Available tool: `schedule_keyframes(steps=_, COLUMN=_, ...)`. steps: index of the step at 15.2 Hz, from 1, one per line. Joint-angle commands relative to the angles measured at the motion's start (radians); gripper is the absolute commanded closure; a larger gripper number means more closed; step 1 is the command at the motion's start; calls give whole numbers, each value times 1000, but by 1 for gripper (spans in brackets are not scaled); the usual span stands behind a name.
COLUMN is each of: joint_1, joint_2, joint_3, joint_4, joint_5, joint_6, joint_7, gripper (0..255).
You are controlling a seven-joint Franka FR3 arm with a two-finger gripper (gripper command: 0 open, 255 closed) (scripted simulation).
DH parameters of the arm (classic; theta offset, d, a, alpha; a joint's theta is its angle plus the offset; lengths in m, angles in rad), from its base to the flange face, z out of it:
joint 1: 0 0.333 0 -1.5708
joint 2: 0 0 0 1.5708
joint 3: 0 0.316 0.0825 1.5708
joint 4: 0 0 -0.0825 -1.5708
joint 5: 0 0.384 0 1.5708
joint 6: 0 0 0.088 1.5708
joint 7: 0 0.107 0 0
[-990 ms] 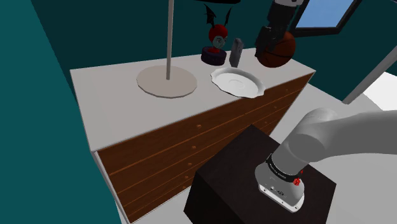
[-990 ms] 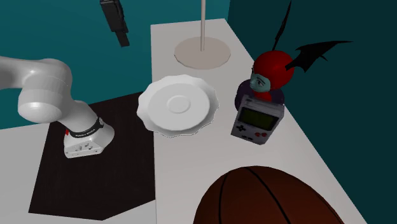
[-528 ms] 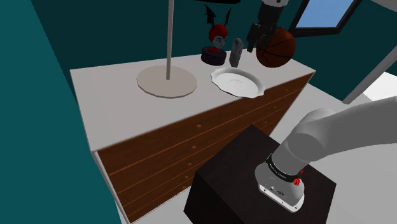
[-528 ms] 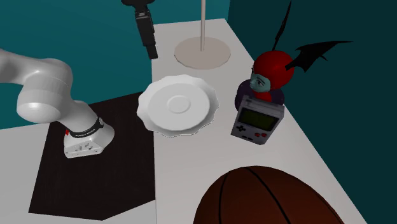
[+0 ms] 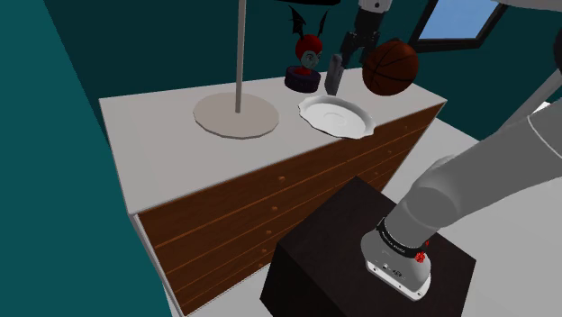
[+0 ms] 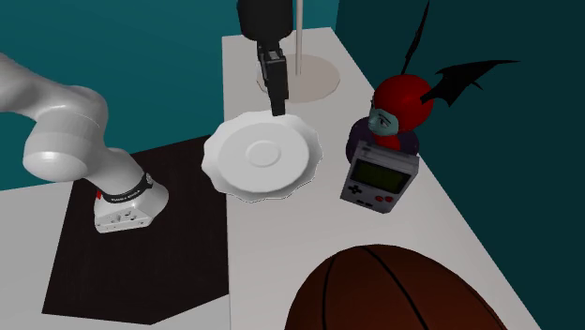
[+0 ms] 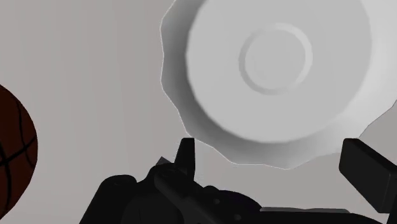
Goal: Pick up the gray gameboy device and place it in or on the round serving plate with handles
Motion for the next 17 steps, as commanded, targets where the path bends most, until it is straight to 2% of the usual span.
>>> schedule_keyframes(steps=1, joint_1=-7, joint_2=72, joint_3=-27, joint_4=55, joint_5=14, joint_6=18, joint_7=-22, gripper=0)
schedule_keyframes(steps=7, joint_1=-40, joint_2=300, joint_3=-101, joint_4=254, joint_5=90, joint_6=41, joint_7=-100, gripper=0)
schedule_keyframes(steps=12, joint_1=-96, joint_2=511, joint_3=-143, joint_4=467, joint_5=183, joint_6=21, joint_7=-167, gripper=0)
schedule_keyframes(steps=13, joint_1=-102, joint_2=527, joint_3=-144, joint_4=485, joint_5=190, joint_6=17, joint_7=-171, gripper=0)
schedule_keyframes(steps=17, joint_1=-101, joint_2=523, joint_3=-142, joint_4=427, joint_5=189, joint_6=72, joint_7=-171, gripper=0)
